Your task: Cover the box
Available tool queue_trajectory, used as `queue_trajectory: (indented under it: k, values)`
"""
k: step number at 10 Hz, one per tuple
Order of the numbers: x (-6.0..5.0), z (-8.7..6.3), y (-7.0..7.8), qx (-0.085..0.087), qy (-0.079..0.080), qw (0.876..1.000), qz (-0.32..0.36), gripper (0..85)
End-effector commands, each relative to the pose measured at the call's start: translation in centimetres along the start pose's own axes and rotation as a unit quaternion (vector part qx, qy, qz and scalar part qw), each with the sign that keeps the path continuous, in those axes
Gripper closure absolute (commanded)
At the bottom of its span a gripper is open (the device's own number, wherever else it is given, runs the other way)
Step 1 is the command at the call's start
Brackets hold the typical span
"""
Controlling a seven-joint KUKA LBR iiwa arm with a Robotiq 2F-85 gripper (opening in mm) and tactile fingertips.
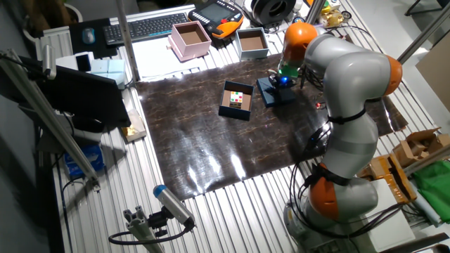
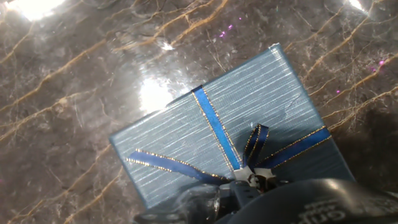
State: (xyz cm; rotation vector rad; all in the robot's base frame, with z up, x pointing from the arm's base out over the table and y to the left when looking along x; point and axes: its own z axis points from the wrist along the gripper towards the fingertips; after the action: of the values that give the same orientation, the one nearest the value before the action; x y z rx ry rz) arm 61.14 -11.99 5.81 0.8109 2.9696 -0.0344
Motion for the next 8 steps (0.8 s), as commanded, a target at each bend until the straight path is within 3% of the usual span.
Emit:
queue_trajectory:
  k: [1, 8]
  values:
    - [0.0, -0.3, 0.0, 0.000, 0.000, 1.000, -0.001, 84.3]
    - [0.3, -2.9, 0.5, 0.010, -0.006, 1.000, -0.010, 84.3]
